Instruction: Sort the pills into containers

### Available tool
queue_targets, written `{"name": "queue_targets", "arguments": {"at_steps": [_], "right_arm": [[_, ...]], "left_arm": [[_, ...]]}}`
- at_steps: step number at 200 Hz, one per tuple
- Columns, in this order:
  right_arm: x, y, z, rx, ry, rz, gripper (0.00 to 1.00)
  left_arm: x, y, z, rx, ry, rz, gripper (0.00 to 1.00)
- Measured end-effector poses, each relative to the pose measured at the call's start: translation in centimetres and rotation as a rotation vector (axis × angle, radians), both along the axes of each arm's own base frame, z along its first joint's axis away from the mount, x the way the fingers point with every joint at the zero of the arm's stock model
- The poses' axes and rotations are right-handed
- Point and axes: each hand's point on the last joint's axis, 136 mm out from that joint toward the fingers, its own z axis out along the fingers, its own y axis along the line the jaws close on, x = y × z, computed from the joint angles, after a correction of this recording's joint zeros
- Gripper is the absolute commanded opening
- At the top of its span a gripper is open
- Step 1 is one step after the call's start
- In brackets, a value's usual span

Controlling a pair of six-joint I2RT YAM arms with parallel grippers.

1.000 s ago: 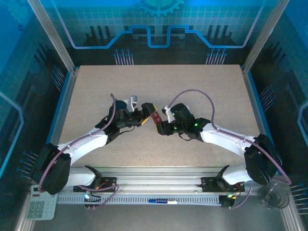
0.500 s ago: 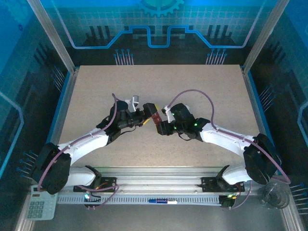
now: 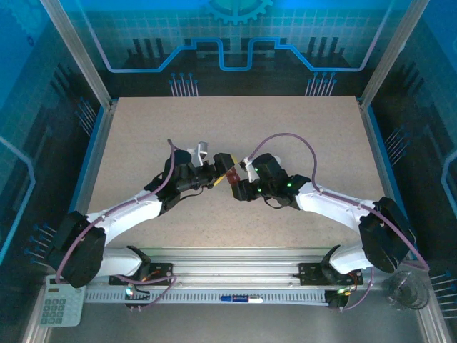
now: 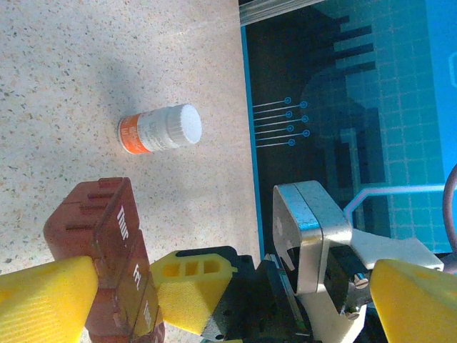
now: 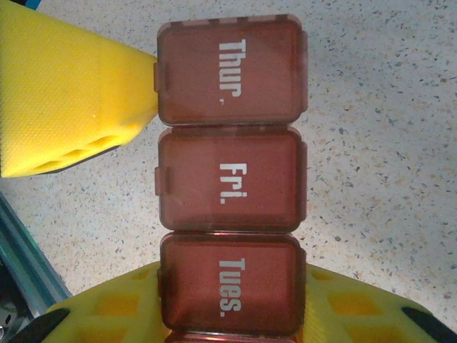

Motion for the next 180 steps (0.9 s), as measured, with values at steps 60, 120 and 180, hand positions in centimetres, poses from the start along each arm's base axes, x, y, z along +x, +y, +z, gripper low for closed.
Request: {"name": "queue_targets", "arguments": {"at_steps": [60, 120, 180], "right_arm": [[0.2, -0.2, -0.2, 0.001, 0.008, -0.016, 0.27], [0.9, -0.6, -0.4, -0.003, 0.010, -0.044, 0.27], [0.8, -0.4, -0.7, 0.003, 0.021, -0.031, 0.27]], "left_arm": [[0.3, -0.6, 0.3, -0.002, -0.002, 0.004, 0.99], [1.3, -1.1, 0.5, -0.057, 0.014, 0.043, 0.99], [1.4, -2.2, 3.9, -0.175, -0.067, 0.031, 0.99]]}}
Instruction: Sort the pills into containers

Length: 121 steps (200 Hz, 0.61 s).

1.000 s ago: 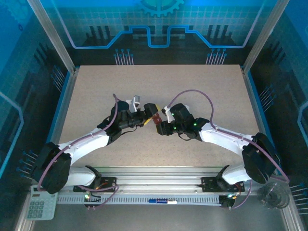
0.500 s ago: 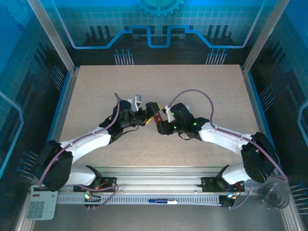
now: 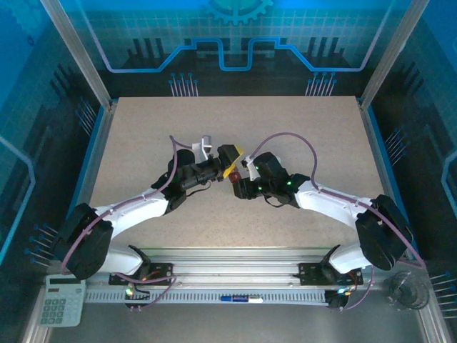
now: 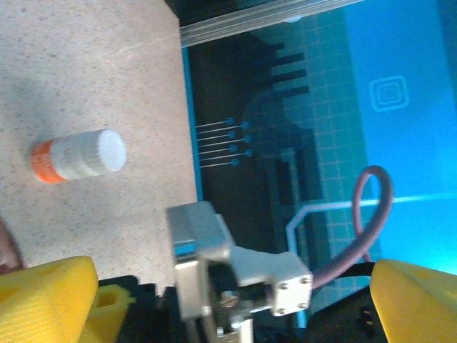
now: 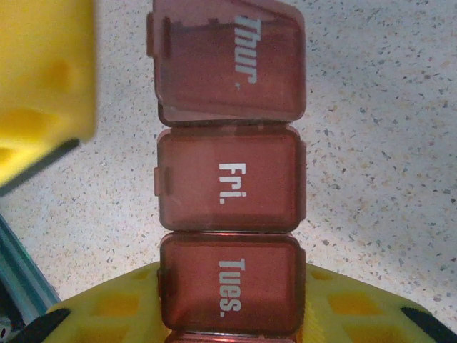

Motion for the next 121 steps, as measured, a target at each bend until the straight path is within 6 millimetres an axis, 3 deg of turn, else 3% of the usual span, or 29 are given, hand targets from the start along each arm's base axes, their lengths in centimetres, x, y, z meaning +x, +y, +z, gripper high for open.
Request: {"name": "queue_targets", "arguments": {"at_steps": [37, 63, 95, 121], "right_arm": [[-0.2, 0.1, -0.4, 0.002, 0.011, 0.008, 0.27], [-0.6, -0.1, -1.0, -0.006, 0.024, 0.015, 0.28], [-0.8, -0.3, -2.3, -0.040, 0.035, 0.037, 0.29], [-1.2, -0.6, -4.5, -0.102, 0.063, 0.072, 0.30]], "left_arm": [[0.1, 0.2, 0.5, -0.014, -0.011, 0.014, 0.99], [-0.1, 1.4, 0.7, 0.008, -0.020, 0.052, 0.99], [0.3, 4.9, 0.5, 0.077, -0.031, 0.146, 0.99], [0.7, 8.2, -0.9, 0.149, -0.016, 0.226, 0.99]]}}
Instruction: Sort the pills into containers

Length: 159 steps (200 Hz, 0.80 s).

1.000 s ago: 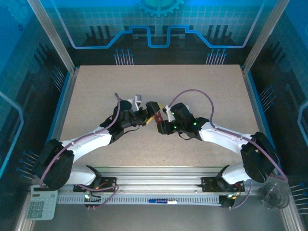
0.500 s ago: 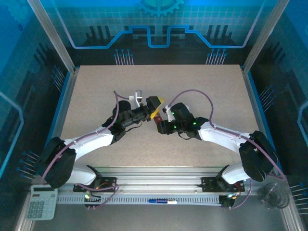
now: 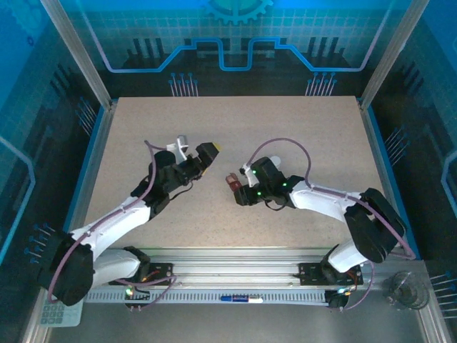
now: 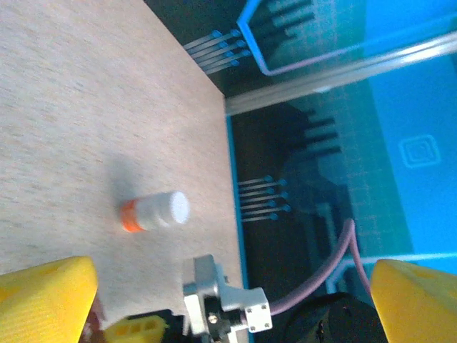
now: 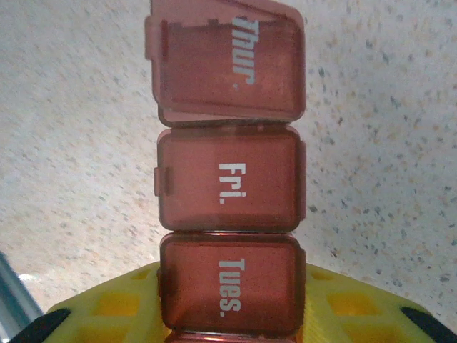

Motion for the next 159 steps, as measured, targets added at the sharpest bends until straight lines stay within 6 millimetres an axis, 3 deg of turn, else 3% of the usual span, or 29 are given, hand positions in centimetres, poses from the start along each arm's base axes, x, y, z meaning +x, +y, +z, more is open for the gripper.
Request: {"name": "queue_targets", "arguments": {"at_steps": [43, 102, 141, 151, 159], "right_arm": [[-1.0, -0.7, -4.0, -0.145, 0.052, 0.089, 0.32], [-0.2, 2.4, -3.3, -0.218, -0.056, 0.241, 0.36], [-0.9, 2.6, -5.0, -0.294, -0.053, 0.304, 0.37], [-1.0, 2.4, -5.3, -0.307, -0.051, 0.311, 0.40], [-0.8, 2.4, -5.2, -0.313, -0.058, 0.312, 0.47]], "left_arm": [[-0.6, 3.1, -3.9, 0.143, 0.073, 0.053, 0.99], [-1.3, 4.3, -6.5, 0.283, 0.114, 0.048, 0.99], [-1.3, 4.5, -7.1, 0.300, 0.125, 0.046, 0.99], [-1.3, 4.5, -7.2, 0.306, 0.126, 0.044, 0.99], [-1.3, 4.4, -7.3, 0.310, 0.128, 0.042, 0.99]]}}
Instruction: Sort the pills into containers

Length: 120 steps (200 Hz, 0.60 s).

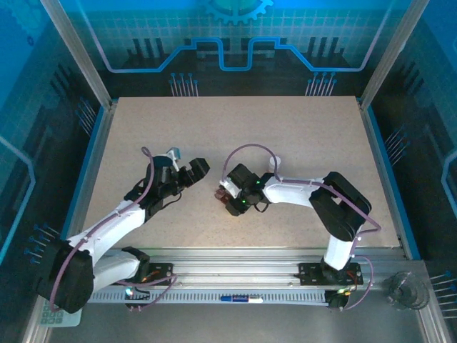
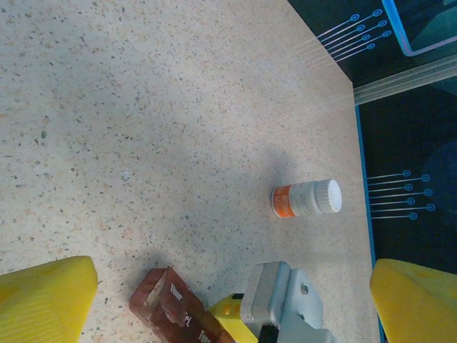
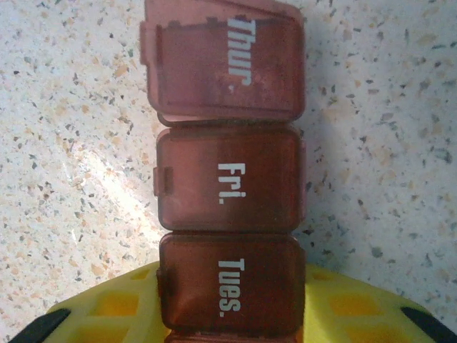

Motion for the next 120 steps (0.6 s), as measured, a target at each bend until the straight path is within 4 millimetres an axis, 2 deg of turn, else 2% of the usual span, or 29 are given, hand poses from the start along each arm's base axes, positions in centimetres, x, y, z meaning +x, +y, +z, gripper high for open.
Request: {"name": "queue_targets", "arguments": {"at_steps": [15, 32, 53, 120], "right_arm": [[0.1, -0.2, 0.0, -0.012, -0.007, 0.000, 0.63], [0.0, -0.6, -0.2, -0.036, -0.011, 0.007, 0.71], [0.0, -1.0, -0.2, -0.053, -0.017, -0.001, 0.73], [0.9, -4.7, -0.3, -0.193, -0.059, -0.098, 0.69]], "left_arm": [[0.0, 0.0, -0.1, 0.005, 0.001, -0.003, 0.99], [0.0, 0.0, -0.3, 0.009, 0.003, -0.004, 0.99], [0.0, 0.0, -0.3, 0.012, 0.003, -0.006, 0.99], [0.1, 0.4, -1.3, 0.057, 0.024, -0.026, 0.99]]}}
